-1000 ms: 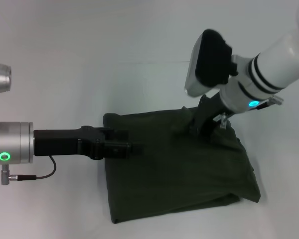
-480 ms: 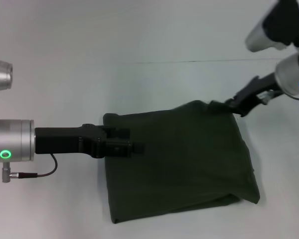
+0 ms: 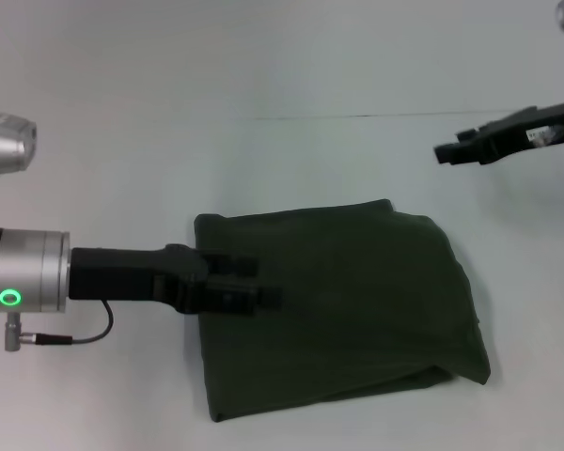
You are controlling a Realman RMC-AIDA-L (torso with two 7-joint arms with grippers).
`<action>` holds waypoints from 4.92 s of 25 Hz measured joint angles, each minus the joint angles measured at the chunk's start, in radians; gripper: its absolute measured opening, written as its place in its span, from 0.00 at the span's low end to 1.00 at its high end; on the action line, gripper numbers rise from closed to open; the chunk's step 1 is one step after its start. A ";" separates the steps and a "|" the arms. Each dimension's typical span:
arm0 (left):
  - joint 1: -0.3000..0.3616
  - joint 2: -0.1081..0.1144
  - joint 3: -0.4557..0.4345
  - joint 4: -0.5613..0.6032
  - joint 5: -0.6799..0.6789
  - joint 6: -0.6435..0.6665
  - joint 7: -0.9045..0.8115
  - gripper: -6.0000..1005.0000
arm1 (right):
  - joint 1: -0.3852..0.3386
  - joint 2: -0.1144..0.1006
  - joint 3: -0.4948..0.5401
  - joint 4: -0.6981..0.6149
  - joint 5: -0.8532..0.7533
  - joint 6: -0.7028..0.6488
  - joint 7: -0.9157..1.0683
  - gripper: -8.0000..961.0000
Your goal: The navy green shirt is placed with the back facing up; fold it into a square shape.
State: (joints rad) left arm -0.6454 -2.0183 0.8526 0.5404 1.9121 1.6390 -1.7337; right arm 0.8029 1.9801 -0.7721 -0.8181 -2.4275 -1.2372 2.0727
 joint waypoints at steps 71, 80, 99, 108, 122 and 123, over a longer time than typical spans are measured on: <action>0.001 -0.035 0.171 -0.059 0.102 -0.114 -0.020 0.90 | 0.130 -0.052 -0.177 0.322 -0.105 0.083 0.463 0.80; -0.003 -0.033 0.170 -0.057 0.100 -0.112 -0.018 0.90 | 0.135 -0.022 -0.147 0.364 -0.095 0.158 0.470 0.80; -0.004 -0.029 0.145 -0.048 0.099 -0.105 -0.006 0.90 | 0.116 -0.011 -0.095 0.357 -0.080 0.228 0.422 0.27; -0.004 -0.029 0.146 -0.042 0.099 -0.106 -0.004 0.90 | 0.118 -0.010 -0.093 0.350 -0.031 0.240 0.338 0.07; -0.007 -0.029 0.140 -0.042 0.099 -0.105 -0.003 0.90 | 0.085 -0.012 -0.089 0.286 0.017 0.208 0.272 0.09; -0.007 -0.029 0.139 -0.042 0.099 -0.104 -0.003 0.90 | 0.082 -0.013 -0.089 0.284 0.018 0.207 0.274 0.09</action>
State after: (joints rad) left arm -0.6522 -2.0477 0.9912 0.4986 2.0109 1.5352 -1.7364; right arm 0.8851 1.9669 -0.8612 -0.5338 -2.4092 -1.0299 2.3462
